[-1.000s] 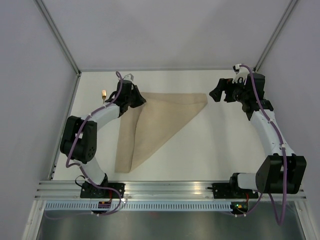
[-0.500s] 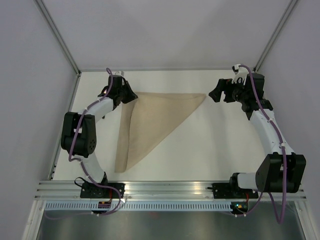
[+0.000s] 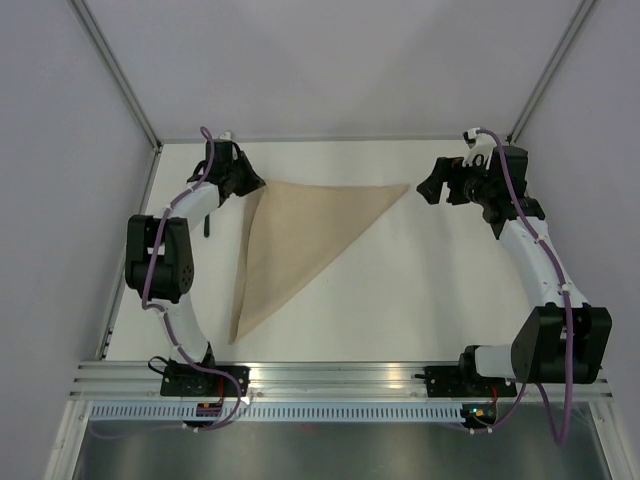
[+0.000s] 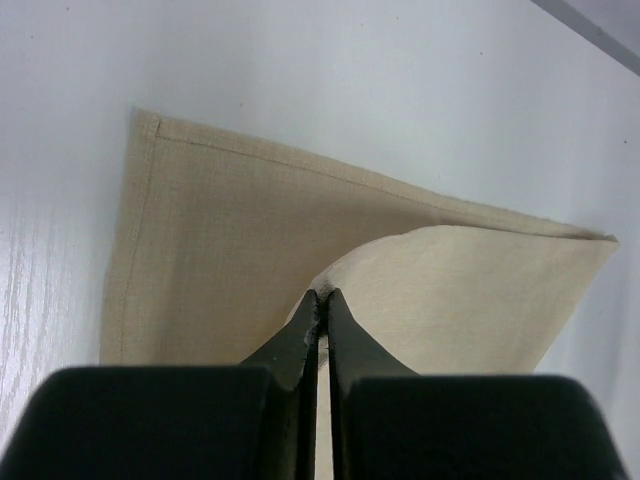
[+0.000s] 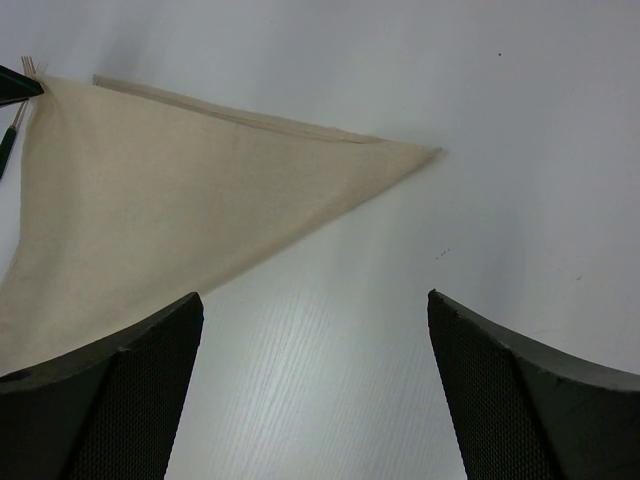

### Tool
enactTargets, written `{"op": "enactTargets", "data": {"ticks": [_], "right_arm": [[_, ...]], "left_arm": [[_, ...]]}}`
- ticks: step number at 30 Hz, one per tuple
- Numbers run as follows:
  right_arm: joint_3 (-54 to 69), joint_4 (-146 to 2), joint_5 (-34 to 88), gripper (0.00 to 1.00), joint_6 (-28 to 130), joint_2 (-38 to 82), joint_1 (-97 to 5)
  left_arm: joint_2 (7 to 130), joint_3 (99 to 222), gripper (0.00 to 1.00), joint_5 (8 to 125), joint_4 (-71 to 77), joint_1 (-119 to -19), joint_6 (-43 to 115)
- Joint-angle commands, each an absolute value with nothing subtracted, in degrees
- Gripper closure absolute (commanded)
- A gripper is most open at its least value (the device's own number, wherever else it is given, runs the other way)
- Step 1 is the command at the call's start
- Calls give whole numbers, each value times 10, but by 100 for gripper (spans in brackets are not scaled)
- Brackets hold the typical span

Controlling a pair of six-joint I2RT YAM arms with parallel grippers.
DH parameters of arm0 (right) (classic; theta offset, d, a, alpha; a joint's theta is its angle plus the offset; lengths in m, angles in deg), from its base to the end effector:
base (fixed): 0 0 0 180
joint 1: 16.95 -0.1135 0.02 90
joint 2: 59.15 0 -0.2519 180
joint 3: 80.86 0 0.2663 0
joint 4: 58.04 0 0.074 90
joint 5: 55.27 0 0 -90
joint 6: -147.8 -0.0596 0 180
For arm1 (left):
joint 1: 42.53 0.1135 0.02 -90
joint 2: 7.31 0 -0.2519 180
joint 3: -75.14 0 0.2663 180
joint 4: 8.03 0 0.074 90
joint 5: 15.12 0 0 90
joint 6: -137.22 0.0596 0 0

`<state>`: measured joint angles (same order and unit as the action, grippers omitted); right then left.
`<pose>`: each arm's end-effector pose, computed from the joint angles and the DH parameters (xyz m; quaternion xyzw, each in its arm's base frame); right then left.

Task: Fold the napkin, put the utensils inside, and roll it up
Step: Fold the napkin

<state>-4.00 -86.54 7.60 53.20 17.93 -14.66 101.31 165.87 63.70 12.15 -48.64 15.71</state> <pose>0.3422 0.0135 0.2970 -0.0691 0.8421 0.2117 0.4913 0.4543 -0.0603 0.1887 -0.1551 0.8823 -0.2234 0.3842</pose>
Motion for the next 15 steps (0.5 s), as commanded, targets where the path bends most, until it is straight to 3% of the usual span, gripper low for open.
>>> {"op": "enactTargets", "data": {"ticks": [1, 15], "right_arm": [[-17, -869, 75, 2, 531, 185, -151], [-16, -869, 75, 2, 534, 191, -155]], "left_arm": [[1023, 1692, 98, 614, 133, -481, 174], [1035, 1709, 98, 603, 140, -454, 180]]}}
